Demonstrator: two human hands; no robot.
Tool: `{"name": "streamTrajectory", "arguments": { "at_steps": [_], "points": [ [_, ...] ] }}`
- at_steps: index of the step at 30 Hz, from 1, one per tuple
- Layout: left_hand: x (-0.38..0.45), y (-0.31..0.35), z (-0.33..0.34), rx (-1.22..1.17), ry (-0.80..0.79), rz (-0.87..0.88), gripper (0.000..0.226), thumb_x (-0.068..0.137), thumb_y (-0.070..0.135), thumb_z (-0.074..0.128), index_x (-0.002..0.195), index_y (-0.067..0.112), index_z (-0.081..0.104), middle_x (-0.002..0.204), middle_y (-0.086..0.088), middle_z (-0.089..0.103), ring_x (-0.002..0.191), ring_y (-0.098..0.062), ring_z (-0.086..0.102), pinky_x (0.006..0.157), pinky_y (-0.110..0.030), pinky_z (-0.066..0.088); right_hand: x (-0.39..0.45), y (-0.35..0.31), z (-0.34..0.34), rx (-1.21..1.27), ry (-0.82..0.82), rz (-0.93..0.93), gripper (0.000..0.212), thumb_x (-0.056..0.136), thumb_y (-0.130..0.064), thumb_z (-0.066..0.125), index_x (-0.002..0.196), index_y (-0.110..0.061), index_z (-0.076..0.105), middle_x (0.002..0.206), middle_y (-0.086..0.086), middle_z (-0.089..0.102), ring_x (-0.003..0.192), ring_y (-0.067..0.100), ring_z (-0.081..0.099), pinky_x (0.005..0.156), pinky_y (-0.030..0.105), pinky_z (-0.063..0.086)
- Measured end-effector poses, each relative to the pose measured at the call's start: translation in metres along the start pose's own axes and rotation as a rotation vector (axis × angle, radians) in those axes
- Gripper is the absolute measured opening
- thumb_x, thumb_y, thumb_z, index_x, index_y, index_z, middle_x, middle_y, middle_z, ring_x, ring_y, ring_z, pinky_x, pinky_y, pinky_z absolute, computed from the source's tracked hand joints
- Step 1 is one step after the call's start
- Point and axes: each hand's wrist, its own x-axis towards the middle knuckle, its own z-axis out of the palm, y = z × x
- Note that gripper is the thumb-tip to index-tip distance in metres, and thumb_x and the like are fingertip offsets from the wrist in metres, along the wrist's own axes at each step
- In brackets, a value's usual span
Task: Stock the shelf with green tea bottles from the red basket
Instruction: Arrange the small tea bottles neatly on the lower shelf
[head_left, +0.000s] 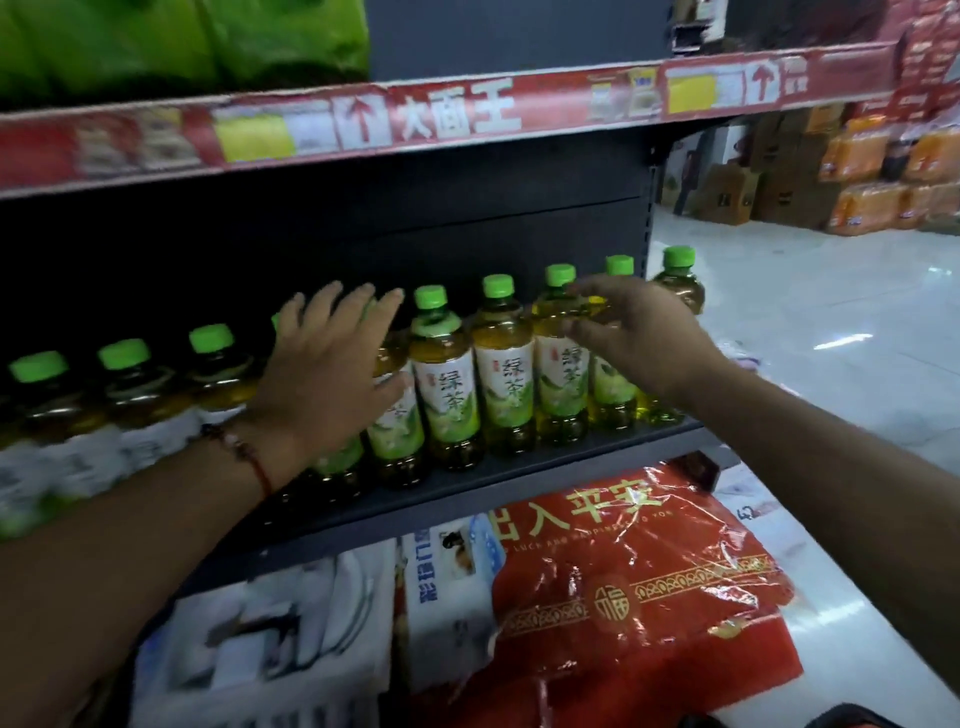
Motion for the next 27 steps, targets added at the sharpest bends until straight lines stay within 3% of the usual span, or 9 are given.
{"name": "streamTrajectory", "arguments": {
  "at_steps": [4,6,10,13,15,20,22,24,27],
  "points": [
    [0.004,-0.014,-0.006,-0.136,-0.015,0.034,0.066,0.096,0.039,0.059,0.152,0.012,0.036,0.145,-0.009,0.049,0.130,-0.031,0.047,0.109,-0.045,0.029,0.022,-0.036,0.024,-0.003,-0.059,0.035,0.054,0.093,-0.038,0.064,0.143,-0.033,0.046,0.143,0.000,0.052,0.104,0.019,0.063,0.081,0.033,0.054],
    [0.008,-0.014,-0.010,-0.184,-0.020,0.032,0.061,0.098,0.035,0.056,0.151,0.011,0.038,0.142,-0.009,0.051,0.125,-0.032,0.050,0.106,-0.042,0.032,0.030,-0.045,0.037,-0.041,-0.105,0.037,0.059,0.092,-0.040,0.064,0.147,-0.032,0.043,0.145,0.003,0.051,0.119,0.024,0.057,0.093,0.032,0.049],
    [0.006,-0.011,-0.012,-0.219,-0.006,-0.007,0.060,0.099,0.038,0.055,0.152,0.015,0.038,0.145,-0.006,0.049,0.121,-0.035,0.051,0.103,-0.038,0.035,0.034,-0.050,0.051,-0.050,-0.081,0.036,0.054,0.093,-0.030,0.066,0.143,-0.029,0.046,0.132,0.005,0.060,0.098,0.019,0.060,0.083,0.031,0.050],
    [0.006,-0.010,-0.011,-0.208,0.019,0.001,0.062,0.099,0.040,0.056,0.153,0.015,0.037,0.146,-0.005,0.049,0.122,-0.031,0.050,0.105,-0.035,0.034,0.039,-0.045,0.051,-0.029,-0.030,0.016,0.040,0.094,-0.016,0.063,0.132,-0.027,0.055,0.119,0.006,0.066,0.094,0.022,0.066,0.085,0.042,0.057],
    [0.007,-0.012,-0.011,-0.213,0.016,-0.001,0.064,0.099,0.042,0.055,0.153,0.016,0.035,0.147,-0.005,0.047,0.124,-0.031,0.049,0.106,-0.035,0.032,0.040,-0.044,0.048,-0.034,-0.040,0.012,0.038,0.095,-0.011,0.062,0.130,-0.024,0.056,0.117,0.006,0.067,0.092,0.021,0.066,0.081,0.039,0.057],
    [-0.013,-0.034,-0.016,-0.176,0.014,0.040,0.070,0.098,0.048,0.052,0.157,0.024,0.025,0.163,-0.009,0.024,0.145,-0.031,0.028,0.121,-0.042,0.014,0.032,-0.048,0.044,-0.059,-0.050,0.034,0.046,0.094,-0.020,0.064,0.138,-0.028,0.052,0.128,0.002,0.062,0.102,0.018,0.061,0.086,0.035,0.052],
    [-0.029,-0.065,-0.023,-0.118,0.022,-0.008,0.068,0.098,0.048,0.051,0.157,0.026,0.025,0.162,-0.010,0.027,0.147,-0.030,0.024,0.121,-0.045,0.009,0.023,-0.060,0.047,-0.042,0.037,-0.032,0.044,0.094,-0.027,0.065,0.136,-0.031,0.053,0.133,-0.002,0.058,0.108,0.018,0.060,0.091,0.037,0.052],
    [-0.043,-0.100,-0.028,-0.048,0.025,-0.071,0.067,0.097,0.050,0.051,0.155,0.025,0.030,0.157,-0.011,0.036,0.146,-0.031,0.027,0.120,-0.050,0.010,0.015,-0.083,0.053,0.040,0.055,-0.111,0.040,0.093,-0.029,0.065,0.132,-0.032,0.057,0.130,-0.006,0.060,0.099,0.015,0.065,0.083,0.033,0.056],
    [-0.060,-0.137,-0.032,-0.083,-0.071,-0.170,0.069,0.095,0.057,0.051,0.152,0.023,0.037,0.151,-0.013,0.044,0.140,-0.033,0.035,0.117,-0.049,0.022,0.010,-0.119,0.078,0.098,-0.156,-0.117,0.045,0.092,-0.035,0.066,0.136,-0.036,0.054,0.124,-0.010,0.060,0.079,0.013,0.067,0.061,0.023,0.055]
  ]
}}
